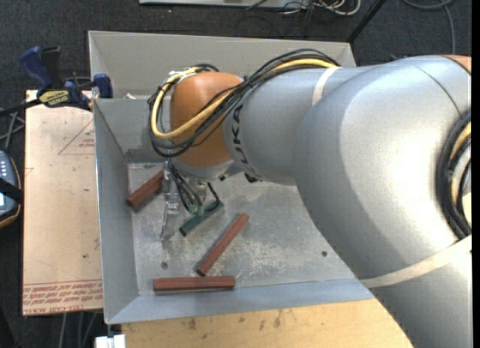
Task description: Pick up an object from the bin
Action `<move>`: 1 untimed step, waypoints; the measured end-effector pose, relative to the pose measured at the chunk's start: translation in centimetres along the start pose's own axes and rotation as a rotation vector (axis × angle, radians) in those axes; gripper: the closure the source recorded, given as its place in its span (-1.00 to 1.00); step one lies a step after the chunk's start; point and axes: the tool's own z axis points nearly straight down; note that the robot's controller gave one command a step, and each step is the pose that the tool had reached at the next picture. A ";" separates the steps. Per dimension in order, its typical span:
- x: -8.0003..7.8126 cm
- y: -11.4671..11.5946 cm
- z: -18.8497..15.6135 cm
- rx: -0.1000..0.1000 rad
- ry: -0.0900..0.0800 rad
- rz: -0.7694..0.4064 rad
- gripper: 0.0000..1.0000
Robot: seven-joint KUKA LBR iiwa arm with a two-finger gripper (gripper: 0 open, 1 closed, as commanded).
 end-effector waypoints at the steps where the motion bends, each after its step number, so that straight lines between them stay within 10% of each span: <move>1: -0.6 1.5 0.3 0.009 0.002 0.115 -1.00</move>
Offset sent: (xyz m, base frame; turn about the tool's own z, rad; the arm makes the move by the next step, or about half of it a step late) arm 0.0281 0.0236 0.0136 0.1814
